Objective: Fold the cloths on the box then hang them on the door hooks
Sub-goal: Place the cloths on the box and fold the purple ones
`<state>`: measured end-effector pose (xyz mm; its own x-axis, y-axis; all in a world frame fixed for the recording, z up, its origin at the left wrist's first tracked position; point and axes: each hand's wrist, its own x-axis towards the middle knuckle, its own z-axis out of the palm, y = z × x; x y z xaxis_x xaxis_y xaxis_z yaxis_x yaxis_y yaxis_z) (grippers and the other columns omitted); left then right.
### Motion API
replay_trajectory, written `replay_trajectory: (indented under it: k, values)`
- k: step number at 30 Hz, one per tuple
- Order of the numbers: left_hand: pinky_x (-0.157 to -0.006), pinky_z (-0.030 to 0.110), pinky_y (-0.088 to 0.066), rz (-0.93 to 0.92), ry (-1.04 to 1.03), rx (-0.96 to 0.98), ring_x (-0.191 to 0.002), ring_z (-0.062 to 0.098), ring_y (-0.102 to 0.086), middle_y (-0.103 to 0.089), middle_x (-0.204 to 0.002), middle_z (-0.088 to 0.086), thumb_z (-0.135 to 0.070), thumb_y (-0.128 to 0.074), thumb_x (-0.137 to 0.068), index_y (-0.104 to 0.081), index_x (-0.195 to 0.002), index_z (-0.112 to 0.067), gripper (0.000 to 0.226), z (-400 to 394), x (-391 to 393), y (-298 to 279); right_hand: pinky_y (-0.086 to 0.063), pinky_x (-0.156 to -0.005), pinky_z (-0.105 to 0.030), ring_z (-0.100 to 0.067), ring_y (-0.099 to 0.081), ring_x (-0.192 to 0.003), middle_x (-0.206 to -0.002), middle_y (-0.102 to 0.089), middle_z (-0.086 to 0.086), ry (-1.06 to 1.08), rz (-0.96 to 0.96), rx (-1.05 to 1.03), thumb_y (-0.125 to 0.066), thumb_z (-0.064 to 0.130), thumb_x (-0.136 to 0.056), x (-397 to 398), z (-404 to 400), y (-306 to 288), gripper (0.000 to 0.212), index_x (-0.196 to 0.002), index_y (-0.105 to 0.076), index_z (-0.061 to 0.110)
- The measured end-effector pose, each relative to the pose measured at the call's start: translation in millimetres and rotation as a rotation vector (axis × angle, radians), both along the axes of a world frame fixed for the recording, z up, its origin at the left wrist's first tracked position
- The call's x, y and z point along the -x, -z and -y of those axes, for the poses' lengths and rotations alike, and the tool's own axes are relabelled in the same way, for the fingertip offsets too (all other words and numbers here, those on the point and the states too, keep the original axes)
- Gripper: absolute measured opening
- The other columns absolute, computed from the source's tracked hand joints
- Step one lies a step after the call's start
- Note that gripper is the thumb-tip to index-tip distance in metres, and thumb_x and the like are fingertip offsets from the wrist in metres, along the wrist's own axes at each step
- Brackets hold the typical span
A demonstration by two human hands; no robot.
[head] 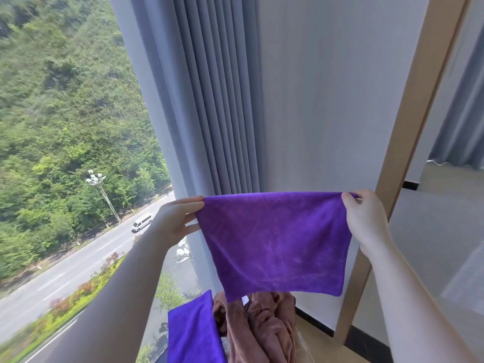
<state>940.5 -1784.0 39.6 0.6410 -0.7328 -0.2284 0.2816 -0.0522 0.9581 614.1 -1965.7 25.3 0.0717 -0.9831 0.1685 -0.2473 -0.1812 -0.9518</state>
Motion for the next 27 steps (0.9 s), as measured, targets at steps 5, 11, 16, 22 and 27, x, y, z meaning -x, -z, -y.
replay_trajectory:
  k: [5, 11, 16, 22, 27]
  values:
    - [-0.072, 0.034, -0.063, -0.065, -0.123, 0.099, -0.079, 0.024, -0.074, -0.076, -0.095, 0.016, 0.012, -0.065, -0.089, -0.072, -0.105, 0.001, 0.021, 9, 10, 9, -0.049, -0.067, -0.034, -0.028, -0.059, -0.082, -0.095, -0.063, -0.013, -0.076, 0.087, -0.12, -0.057, 0.024, -0.101, -6, -5, 0, 0.014, -0.103, -0.061, 0.011]
    - [-0.07, 0.032, -0.061, -0.02, -0.123, 0.094, -0.071, 0.022, -0.073, -0.078, -0.082, 0.012, 0.013, -0.063, -0.089, -0.075, -0.097, -0.001, 0.02, 17, 28, 7, -0.053, -0.06, -0.031, -0.024, -0.06, -0.073, -0.091, -0.062, -0.009, -0.218, 0.208, -0.239, -0.057, 0.006, -0.097, -15, -17, -8, 0.012, -0.094, -0.059, 0.018]
    - [-0.083, 0.035, -0.061, 0.119, -0.008, 0.043, -0.084, 0.024, -0.071, -0.076, -0.097, 0.015, 0.008, -0.065, -0.091, -0.075, -0.106, -0.002, 0.02, 25, 53, -10, -0.054, -0.054, -0.025, -0.011, -0.06, -0.054, -0.074, -0.062, -0.002, -0.366, 0.173, -0.246, -0.053, 0.002, -0.097, -25, -27, -16, 0.026, -0.09, -0.073, 0.016]
    - [-0.089, 0.035, -0.062, 0.385, 0.194, 0.015, -0.094, 0.025, -0.074, -0.078, -0.103, 0.014, 0.0, -0.064, -0.092, -0.081, -0.099, -0.012, 0.022, 27, 83, -28, -0.063, -0.067, -0.03, -0.025, -0.078, -0.078, -0.087, -0.078, -0.015, -0.543, 0.216, -0.328, -0.051, 0.002, -0.101, -29, -38, -28, 0.022, -0.098, -0.072, 0.004]
    - [-0.098, 0.037, -0.058, 0.641, 0.241, -0.047, -0.098, 0.012, -0.074, -0.079, -0.097, -0.007, -0.025, -0.076, -0.088, -0.081, -0.101, -0.025, 0.014, 33, 100, -33, -0.062, -0.08, -0.036, -0.029, -0.078, -0.094, -0.1, -0.079, -0.018, -0.657, 0.216, -0.366, -0.039, -0.002, -0.1, -32, -46, -40, 0.034, -0.111, -0.07, 0.003]
